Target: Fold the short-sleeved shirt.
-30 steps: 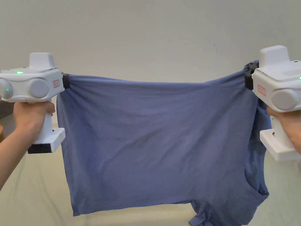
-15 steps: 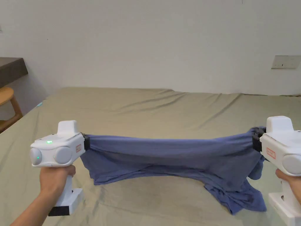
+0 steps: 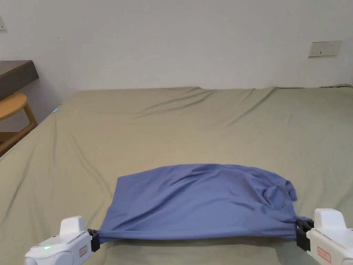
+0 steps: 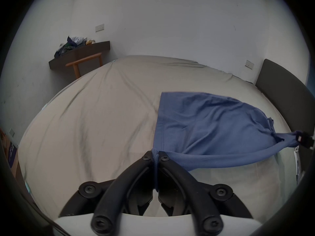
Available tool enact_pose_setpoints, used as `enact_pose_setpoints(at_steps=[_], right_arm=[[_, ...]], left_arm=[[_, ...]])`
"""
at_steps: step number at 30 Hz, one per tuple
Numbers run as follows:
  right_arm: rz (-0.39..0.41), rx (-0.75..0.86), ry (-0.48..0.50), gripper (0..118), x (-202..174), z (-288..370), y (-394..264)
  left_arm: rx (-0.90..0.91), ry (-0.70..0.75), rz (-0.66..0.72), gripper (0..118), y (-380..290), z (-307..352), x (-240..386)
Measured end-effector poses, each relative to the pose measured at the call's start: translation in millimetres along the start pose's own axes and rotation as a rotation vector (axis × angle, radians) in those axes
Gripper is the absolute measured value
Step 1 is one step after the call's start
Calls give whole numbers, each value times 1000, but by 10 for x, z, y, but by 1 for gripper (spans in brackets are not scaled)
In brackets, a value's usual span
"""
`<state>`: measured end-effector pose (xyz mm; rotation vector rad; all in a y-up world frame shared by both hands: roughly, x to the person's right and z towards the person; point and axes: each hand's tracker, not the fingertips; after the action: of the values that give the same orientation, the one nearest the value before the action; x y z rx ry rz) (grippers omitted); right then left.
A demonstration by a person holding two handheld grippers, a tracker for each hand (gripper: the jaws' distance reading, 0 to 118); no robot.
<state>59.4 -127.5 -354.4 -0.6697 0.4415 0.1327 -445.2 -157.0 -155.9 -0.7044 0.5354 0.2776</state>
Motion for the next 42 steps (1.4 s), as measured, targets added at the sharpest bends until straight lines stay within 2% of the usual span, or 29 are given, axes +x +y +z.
enact_pose_setpoints(at_steps=[4, 11, 19, 25, 26, 27, 28, 29, 30, 31, 32, 37, 42], right_arm=[[-26, -41, -11, 3, -1, 386, -436], [-60, -137, -16, 3, -31, 867, -1118], [-97, -273, -41, 3, -53, 706, -1702], [-92, -296, -71, 3, -177, 690, -1638], [-87, -294, -73, 5, -191, 707, -1606], [-82, -289, -77, 13, -227, 755, -1503], [-79, -269, -88, 29, -260, 811, -1397], [-68, -237, -89, 60, -253, 840, -1319], [-69, -183, -86, 82, -284, 900, -1193], [-70, -115, -91, 102, -328, 975, -1048], [-69, -60, -91, 114, -368, 1048, -924], [-27, 214, -93, 112, -596, 1455, -296], [6, 418, -143, 113, -814, 1772, 62]], left_arm=[[-19, -1, 22, 3, -370, 288, -180], [-77, 8, -23, 3, -949, 707, -362], [-189, 50, -39, 3, -1386, 628, -445], [-192, 58, -23, 3, -1304, 810, -261], [-191, 52, -6, 10, -1266, 830, -250], [-186, 49, 8, 22, -1280, 824, -279], [-143, 29, 32, 42, -1212, 890, -248], [-104, 6, 40, 77, -1146, 952, -213], [-52, -26, 47, 99, -1052, 1029, -157], [21, -48, 53, 112, -950, 1122, -85], [79, -63, 52, 116, -855, 1208, -12], [370, -113, -33, 116, -328, 1588, 362], [593, -80, -73, 116, -7, 1857, 632]])
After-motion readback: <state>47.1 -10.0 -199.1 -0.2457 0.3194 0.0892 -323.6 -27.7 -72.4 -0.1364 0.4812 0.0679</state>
